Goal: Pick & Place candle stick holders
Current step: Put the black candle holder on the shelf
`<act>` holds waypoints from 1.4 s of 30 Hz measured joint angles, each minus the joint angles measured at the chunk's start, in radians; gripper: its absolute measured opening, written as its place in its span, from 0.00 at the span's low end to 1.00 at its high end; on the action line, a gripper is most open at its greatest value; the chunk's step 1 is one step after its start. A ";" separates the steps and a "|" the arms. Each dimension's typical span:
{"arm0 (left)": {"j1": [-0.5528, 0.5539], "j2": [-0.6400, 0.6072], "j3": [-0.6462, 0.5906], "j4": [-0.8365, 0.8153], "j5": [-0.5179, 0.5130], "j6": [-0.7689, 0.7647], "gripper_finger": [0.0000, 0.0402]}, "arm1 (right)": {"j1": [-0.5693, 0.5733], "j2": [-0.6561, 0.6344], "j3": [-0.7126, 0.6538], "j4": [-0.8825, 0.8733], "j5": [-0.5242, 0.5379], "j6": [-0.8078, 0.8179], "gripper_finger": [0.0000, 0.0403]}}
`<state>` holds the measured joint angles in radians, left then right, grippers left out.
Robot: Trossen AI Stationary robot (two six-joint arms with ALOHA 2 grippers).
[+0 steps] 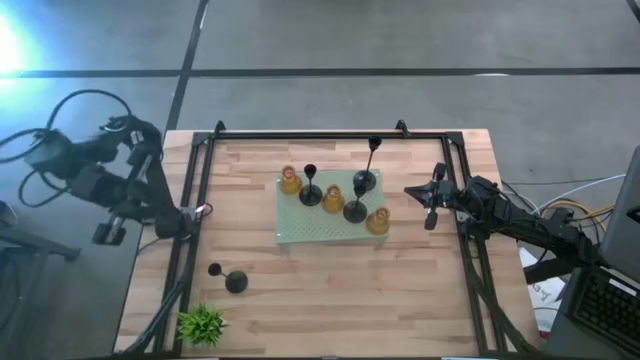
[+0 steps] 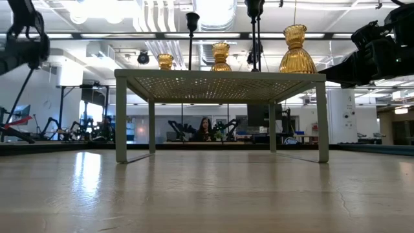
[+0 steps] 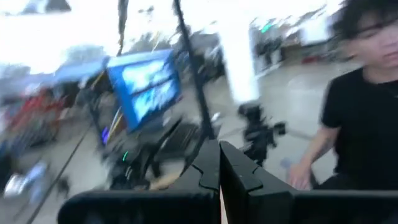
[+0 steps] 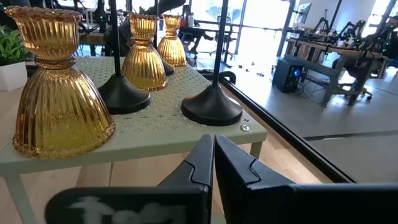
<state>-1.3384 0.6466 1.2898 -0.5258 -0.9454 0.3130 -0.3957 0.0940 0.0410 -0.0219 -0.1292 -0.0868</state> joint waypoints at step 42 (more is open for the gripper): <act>-0.052 -0.363 -0.877 0.150 0.193 -0.766 0.00 | 0.000 0.000 0.000 0.000 0.000 0.000 0.02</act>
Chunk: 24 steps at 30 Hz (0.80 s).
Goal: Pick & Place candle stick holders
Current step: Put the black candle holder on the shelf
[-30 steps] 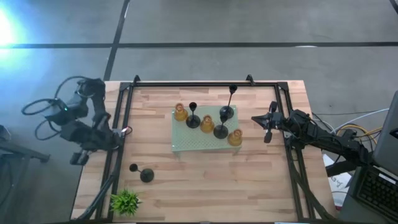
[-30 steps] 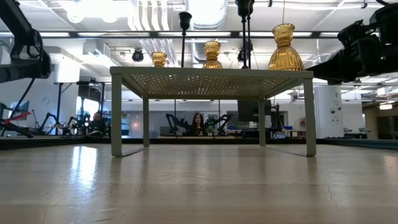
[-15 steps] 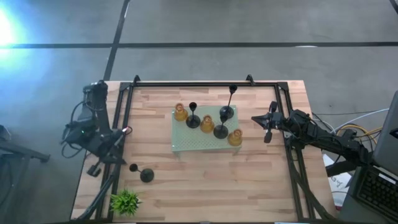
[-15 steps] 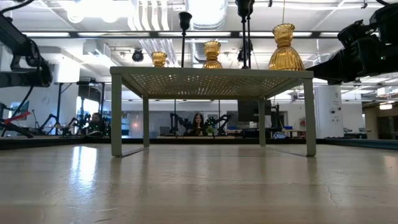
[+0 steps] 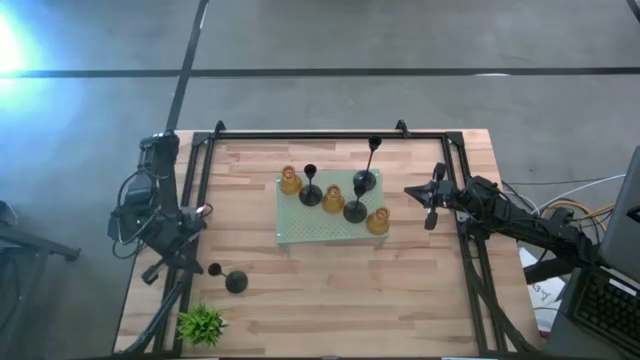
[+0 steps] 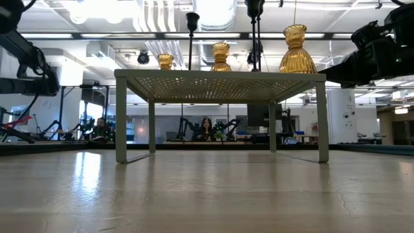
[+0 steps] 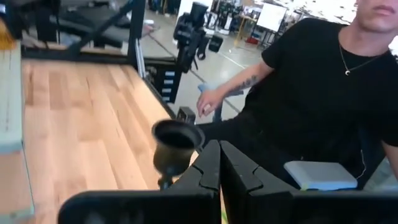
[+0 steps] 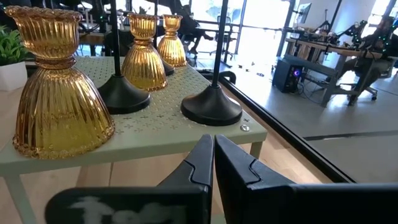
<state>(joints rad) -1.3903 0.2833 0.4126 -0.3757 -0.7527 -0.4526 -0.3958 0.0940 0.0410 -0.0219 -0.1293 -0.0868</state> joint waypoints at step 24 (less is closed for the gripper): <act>-0.026 0.008 -0.089 -0.294 -0.019 -0.355 0.03 | 0.000 0.000 0.000 0.000 0.000 0.000 0.02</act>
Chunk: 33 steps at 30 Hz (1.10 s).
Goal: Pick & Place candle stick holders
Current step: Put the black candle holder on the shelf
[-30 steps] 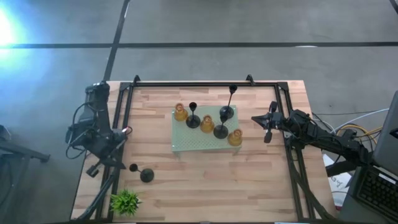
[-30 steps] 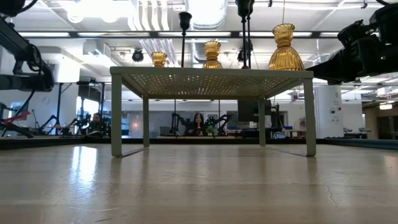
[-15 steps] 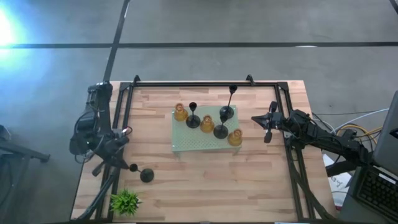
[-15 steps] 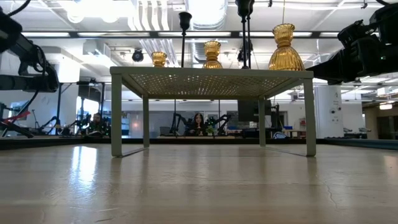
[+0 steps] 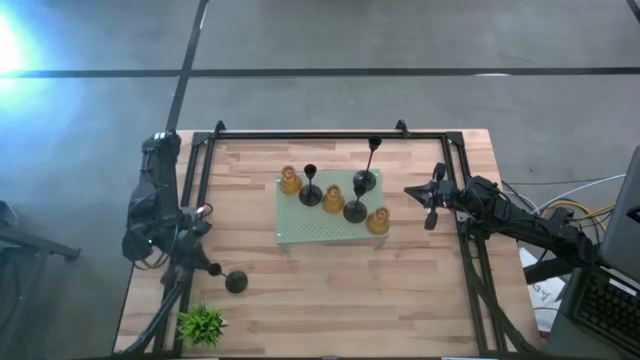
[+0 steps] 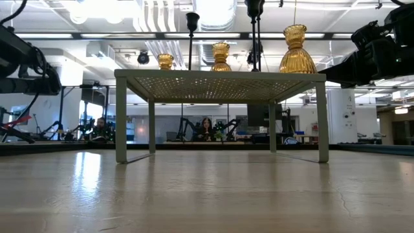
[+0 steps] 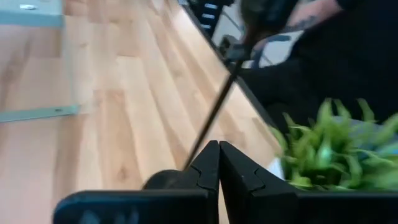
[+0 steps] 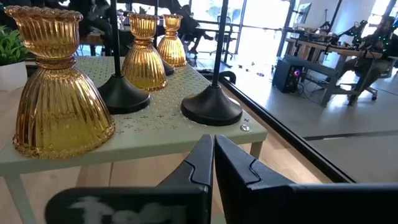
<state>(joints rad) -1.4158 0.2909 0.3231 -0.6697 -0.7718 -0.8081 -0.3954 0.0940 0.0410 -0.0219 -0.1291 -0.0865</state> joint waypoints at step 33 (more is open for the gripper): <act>0.001 0.004 -0.070 0.222 -0.152 0.189 0.37 | 0.000 0.000 0.000 0.000 0.000 0.000 0.02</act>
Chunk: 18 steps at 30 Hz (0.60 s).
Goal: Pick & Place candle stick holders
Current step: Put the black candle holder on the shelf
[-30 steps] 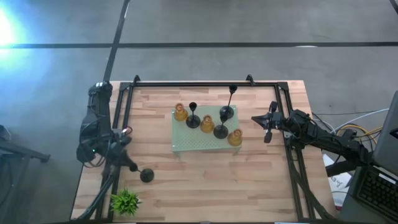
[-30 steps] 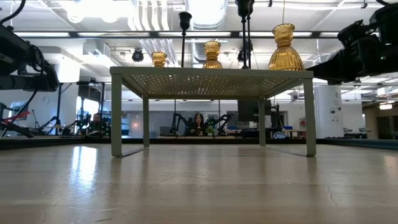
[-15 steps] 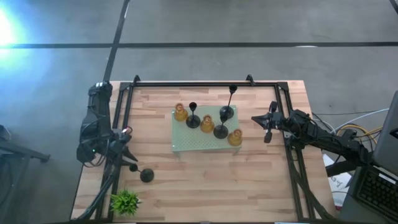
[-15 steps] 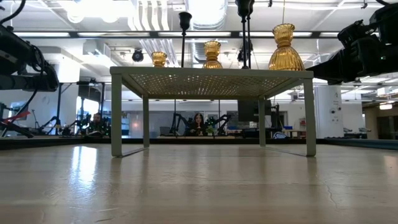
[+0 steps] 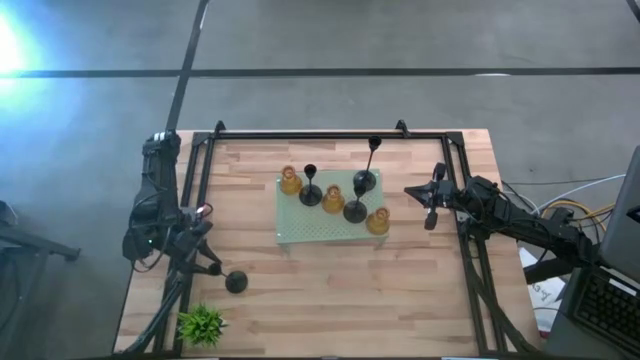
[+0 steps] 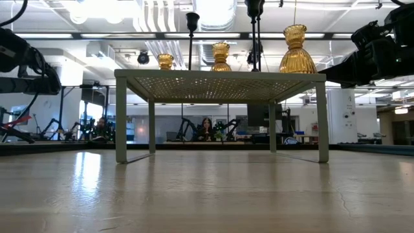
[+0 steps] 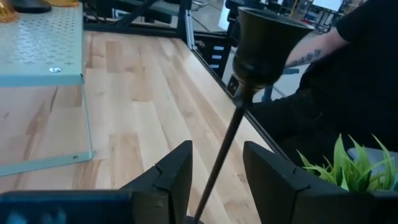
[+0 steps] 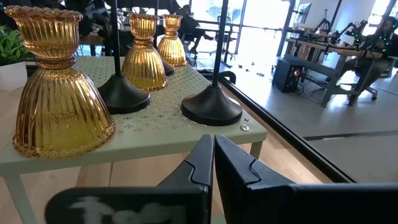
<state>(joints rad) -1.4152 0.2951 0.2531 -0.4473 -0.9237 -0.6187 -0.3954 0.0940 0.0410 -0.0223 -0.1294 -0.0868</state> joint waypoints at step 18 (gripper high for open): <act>0.009 0.019 -0.040 0.163 0.008 0.126 0.37 | 0.000 0.000 0.000 0.000 0.000 0.000 0.02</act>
<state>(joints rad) -1.4061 0.3143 0.2136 -0.2841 -0.9159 -0.4922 -0.3956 0.0940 0.0410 -0.0221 -0.1293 -0.0868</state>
